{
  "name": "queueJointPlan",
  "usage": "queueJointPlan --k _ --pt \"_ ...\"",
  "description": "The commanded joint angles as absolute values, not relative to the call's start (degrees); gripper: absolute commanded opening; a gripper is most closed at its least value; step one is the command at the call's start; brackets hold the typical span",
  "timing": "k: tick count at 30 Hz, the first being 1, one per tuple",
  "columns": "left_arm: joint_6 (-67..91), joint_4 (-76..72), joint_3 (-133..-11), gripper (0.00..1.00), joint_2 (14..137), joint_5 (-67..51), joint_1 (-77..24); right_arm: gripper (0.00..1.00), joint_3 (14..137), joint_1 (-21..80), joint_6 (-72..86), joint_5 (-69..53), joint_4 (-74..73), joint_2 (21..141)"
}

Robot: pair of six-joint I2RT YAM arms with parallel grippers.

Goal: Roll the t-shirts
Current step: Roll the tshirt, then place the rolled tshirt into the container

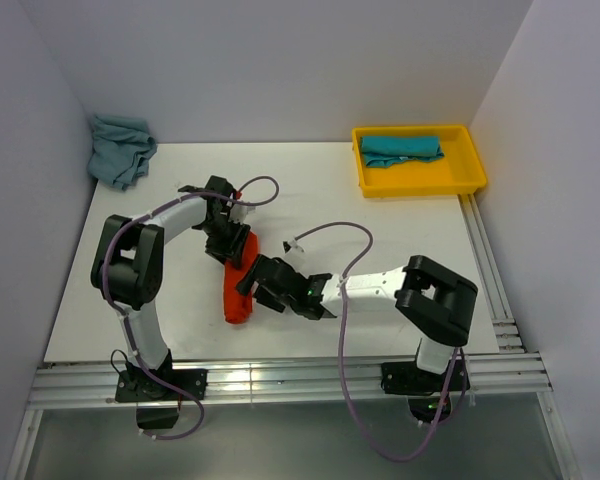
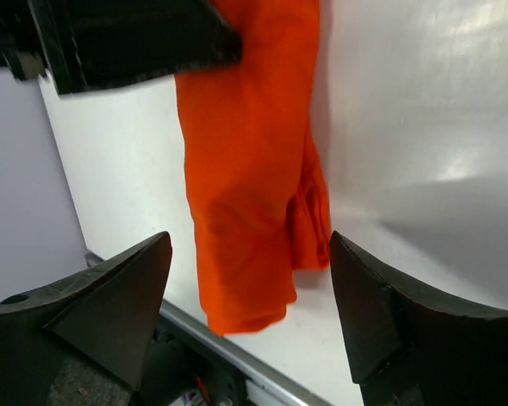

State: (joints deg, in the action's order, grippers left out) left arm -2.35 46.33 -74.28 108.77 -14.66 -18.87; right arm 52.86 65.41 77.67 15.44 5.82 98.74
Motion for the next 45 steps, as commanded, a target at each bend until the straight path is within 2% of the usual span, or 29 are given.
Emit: queueJointPlan --k 1,7,24,27,31,32,34,35,36,40,43,45 --pt "-4.0 42.8 -74.1 0.50 112.2 -9.4 -19.4 0.83 51.9 62.8 72.7 15.7 9.9 98.9" --pt "-3.8 42.9 -74.2 0.51 112.7 -9.8 -19.5 0.86 53.2 58.9 69.1 9.9 17.4 104.4" --pt "-2.2 42.8 -74.5 0.51 112.5 -12.1 -20.2 0.87 61.3 61.1 69.8 8.7 13.4 113.0" --pt "-2.0 42.9 -74.5 0.51 112.2 -12.2 -20.5 0.84 63.0 61.2 70.6 9.1 10.7 114.3" --pt "-1.9 42.7 -74.3 0.52 111.7 -12.2 -20.5 0.74 63.6 61.2 73.0 10.7 7.5 114.6" --pt "-1.9 42.6 -74.2 0.53 111.6 -12.4 -20.6 0.66 63.7 61.1 73.3 11.0 6.8 114.6" --pt "-1.9 42.6 -74.1 0.54 111.4 -12.6 -20.6 0.58 64.0 61.1 73.8 11.5 4.8 114.6" --pt "-1.9 42.5 -74.1 0.55 111.0 -12.5 -20.6 0.48 64.4 61.2 74.1 11.7 3.4 114.7" --pt "-2.0 42.5 -74.1 0.55 110.9 -12.6 -20.6 0.43 64.7 61.2 74.3 11.9 2.6 114.8" --pt "-2.1 43.0 -75.1 0.59 109.9 -13.1 -20.6 0.11 65.0 61.2 75.1 12.6 1.1 114.6" --pt "-2.4 43.8 -76.5 0.61 108.7 -14.6 -20.4 0.00 65.0 61.2 75.7 12.7 0.4 114.5" --pt "-2.5 44.3 -77.2 0.63 107.9 -16.1 -20.1 0.00 64.8 61.2 75.8 12.8 0.4 114.4"
